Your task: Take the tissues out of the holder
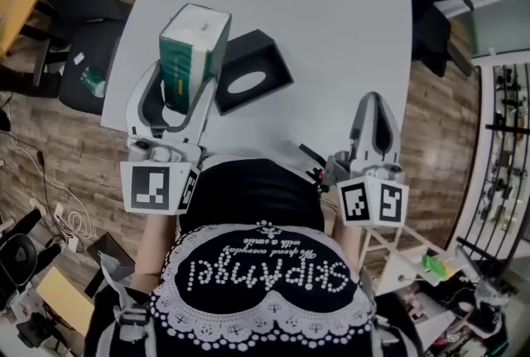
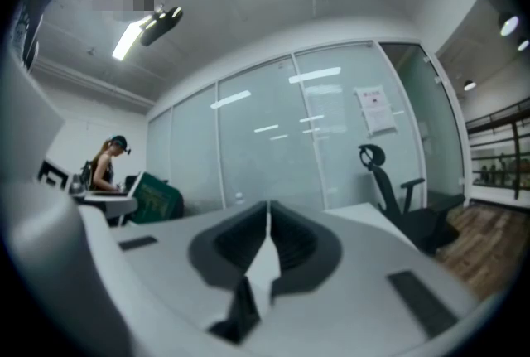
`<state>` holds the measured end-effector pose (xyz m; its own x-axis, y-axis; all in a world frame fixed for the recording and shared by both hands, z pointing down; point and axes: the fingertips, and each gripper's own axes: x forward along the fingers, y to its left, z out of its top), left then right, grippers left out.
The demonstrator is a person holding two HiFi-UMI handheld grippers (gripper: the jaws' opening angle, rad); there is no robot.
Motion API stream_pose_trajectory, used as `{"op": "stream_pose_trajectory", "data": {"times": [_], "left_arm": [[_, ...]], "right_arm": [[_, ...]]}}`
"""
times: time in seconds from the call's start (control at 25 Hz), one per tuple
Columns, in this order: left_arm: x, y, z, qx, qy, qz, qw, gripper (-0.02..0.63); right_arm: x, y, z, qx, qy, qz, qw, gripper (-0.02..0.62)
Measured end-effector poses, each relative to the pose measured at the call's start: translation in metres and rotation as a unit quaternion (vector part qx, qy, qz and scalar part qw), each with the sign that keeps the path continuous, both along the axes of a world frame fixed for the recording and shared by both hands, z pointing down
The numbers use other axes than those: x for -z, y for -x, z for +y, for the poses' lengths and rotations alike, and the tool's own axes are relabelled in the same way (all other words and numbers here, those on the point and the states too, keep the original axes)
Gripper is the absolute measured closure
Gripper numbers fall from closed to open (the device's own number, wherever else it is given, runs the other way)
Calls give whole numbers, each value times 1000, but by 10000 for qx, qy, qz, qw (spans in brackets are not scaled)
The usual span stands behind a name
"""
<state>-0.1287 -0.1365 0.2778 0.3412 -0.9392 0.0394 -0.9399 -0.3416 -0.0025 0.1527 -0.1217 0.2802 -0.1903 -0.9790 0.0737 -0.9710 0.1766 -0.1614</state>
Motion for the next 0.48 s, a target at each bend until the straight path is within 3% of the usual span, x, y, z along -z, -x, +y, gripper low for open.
{"op": "stream_pose_trajectory", "data": {"times": [0.48], "left_arm": [[-14, 6, 12, 90, 195, 106, 9997, 279]], "right_arm": [[-9, 1, 10, 103, 43, 128, 9999, 560]]}}
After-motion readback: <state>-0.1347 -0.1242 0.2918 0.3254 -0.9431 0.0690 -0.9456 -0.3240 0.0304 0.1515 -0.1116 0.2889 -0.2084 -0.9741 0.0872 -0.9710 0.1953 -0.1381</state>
